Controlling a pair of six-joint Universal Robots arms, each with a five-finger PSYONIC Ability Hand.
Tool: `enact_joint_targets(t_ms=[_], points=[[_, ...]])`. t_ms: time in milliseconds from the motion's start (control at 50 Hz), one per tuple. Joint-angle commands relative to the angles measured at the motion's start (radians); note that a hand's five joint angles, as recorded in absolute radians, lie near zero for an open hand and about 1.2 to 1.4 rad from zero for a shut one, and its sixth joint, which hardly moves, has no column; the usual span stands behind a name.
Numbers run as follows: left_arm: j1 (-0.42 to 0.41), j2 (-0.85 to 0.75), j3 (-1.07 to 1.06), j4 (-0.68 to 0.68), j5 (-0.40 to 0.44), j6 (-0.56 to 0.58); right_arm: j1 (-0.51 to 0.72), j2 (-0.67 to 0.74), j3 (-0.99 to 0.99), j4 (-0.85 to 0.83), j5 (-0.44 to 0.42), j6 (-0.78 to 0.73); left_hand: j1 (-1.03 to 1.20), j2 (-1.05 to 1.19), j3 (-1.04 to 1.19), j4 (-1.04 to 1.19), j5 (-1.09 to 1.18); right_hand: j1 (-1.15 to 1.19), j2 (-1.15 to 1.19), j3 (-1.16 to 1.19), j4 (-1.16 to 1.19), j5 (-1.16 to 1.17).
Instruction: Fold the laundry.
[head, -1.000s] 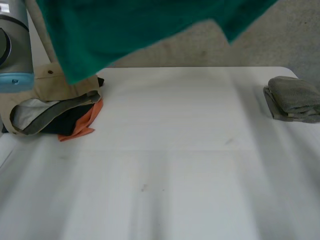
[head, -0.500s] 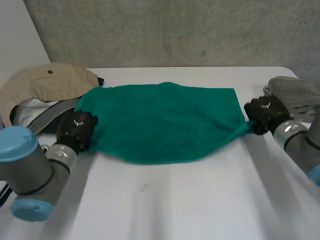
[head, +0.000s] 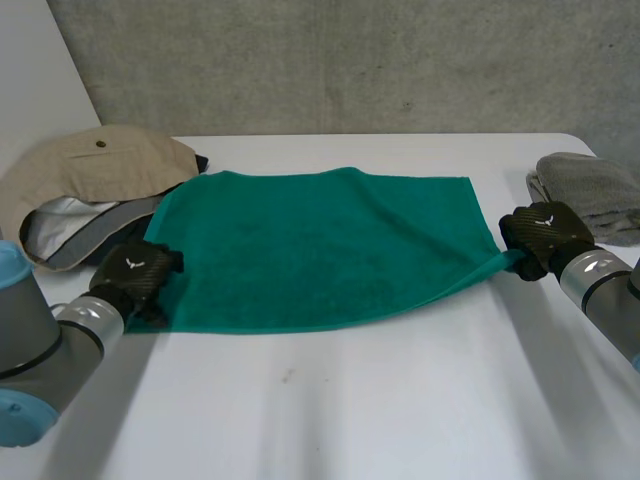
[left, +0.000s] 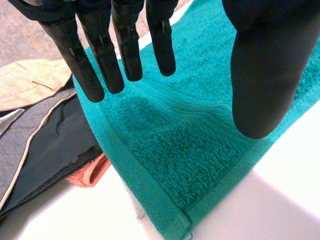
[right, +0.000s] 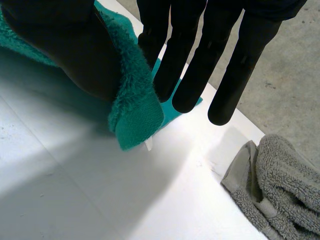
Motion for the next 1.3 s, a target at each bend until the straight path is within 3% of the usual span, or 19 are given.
enact_joint_targets(t_ms=[20, 280, 360, 420, 440, 460, 480, 620, 740, 760, 800, 900, 1140, 1300], points=[[0.028, -0.034, 0.039, -0.041, 0.066, -0.015, 0.001, 0.002, 0.004, 0.0, -0.007, -0.001, 0.121, 0.123, 0.12, 0.135, 0.14, 0.267, 0.219, 0.206, 0.197, 0.214], [0.026, -0.111, 0.092, -0.043, 0.053, 0.058, -0.004, 0.0, 0.01, -0.005, -0.015, -0.006, 0.136, 0.138, 0.134, 0.15, 0.155, 0.267, 0.219, 0.206, 0.197, 0.214], [0.026, -0.144, 0.119, -0.029, 0.053, 0.078, -0.001, 0.0, 0.01, -0.001, -0.016, -0.006, 0.238, 0.241, 0.237, 0.253, 0.257, 0.267, 0.219, 0.206, 0.197, 0.214], [0.025, -0.169, 0.144, -0.023, 0.049, 0.095, -0.001, 0.0, 0.011, 0.0, -0.016, -0.006, 0.429, 0.431, 0.427, 0.443, 0.448, 0.267, 0.219, 0.206, 0.197, 0.214], [0.025, -0.172, 0.148, -0.023, 0.049, 0.1, -0.002, 0.0, 0.01, -0.001, -0.016, -0.006, 0.554, 0.557, 0.553, 0.569, 0.573, 0.267, 0.219, 0.206, 0.197, 0.214], [0.026, -0.171, 0.15, -0.02, 0.046, 0.106, -0.002, -0.001, 0.01, 0.0, -0.016, -0.006, 0.837, 0.84, 0.836, 0.852, 0.856, 0.267, 0.219, 0.206, 0.197, 0.214], [0.025, -0.165, 0.15, -0.017, 0.042, 0.107, -0.002, -0.003, 0.011, 0.0, -0.016, -0.006, 0.889, 0.892, 0.888, 0.904, 0.908, 0.267, 0.219, 0.206, 0.197, 0.214], [0.002, -0.025, 0.079, 0.071, -0.015, 0.055, -0.002, -0.035, 0.021, 0.008, -0.016, -0.02, 0.89, 0.893, 0.889, 0.904, 0.909, 0.267, 0.219, 0.206, 0.197, 0.214], [-0.018, 0.004, 0.056, 0.125, -0.004, 0.003, 0.001, -0.055, 0.021, 0.031, -0.021, -0.027, 0.89, 0.893, 0.889, 0.904, 0.909, 0.267, 0.219, 0.206, 0.197, 0.214], [-0.015, -0.009, 0.058, 0.116, 0.003, 0.003, 0.004, -0.054, 0.021, 0.034, -0.027, -0.03, 0.62, 0.623, 0.619, 0.634, 0.639, 0.267, 0.219, 0.206, 0.197, 0.214], [-0.009, -0.026, 0.059, 0.099, 0.013, 0.017, 0.005, -0.052, 0.022, 0.037, -0.03, -0.03, 0.354, 0.357, 0.353, 0.369, 0.373, 0.267, 0.219, 0.206, 0.197, 0.214], [0.009, -0.072, 0.079, 0.01, 0.016, 0.109, 0.007, -0.038, 0.024, 0.037, -0.032, -0.041, 0.107, 0.109, 0.106, 0.121, 0.126, 0.267, 0.219, 0.206, 0.197, 0.214], [0.043, -0.026, 0.067, -0.139, 0.045, 0.123, 0.005, -0.031, 0.025, 0.034, -0.032, -0.057, 0.033, 0.035, 0.032, 0.047, 0.052, 0.267, 0.219, 0.206, 0.197, 0.214], [0.074, -0.08, 0.078, -0.119, 0.063, 0.127, 0.01, -0.021, 0.025, 0.034, -0.032, -0.058, 0.056, 0.059, 0.055, 0.071, 0.075, 0.267, 0.219, 0.206, 0.197, 0.214]])
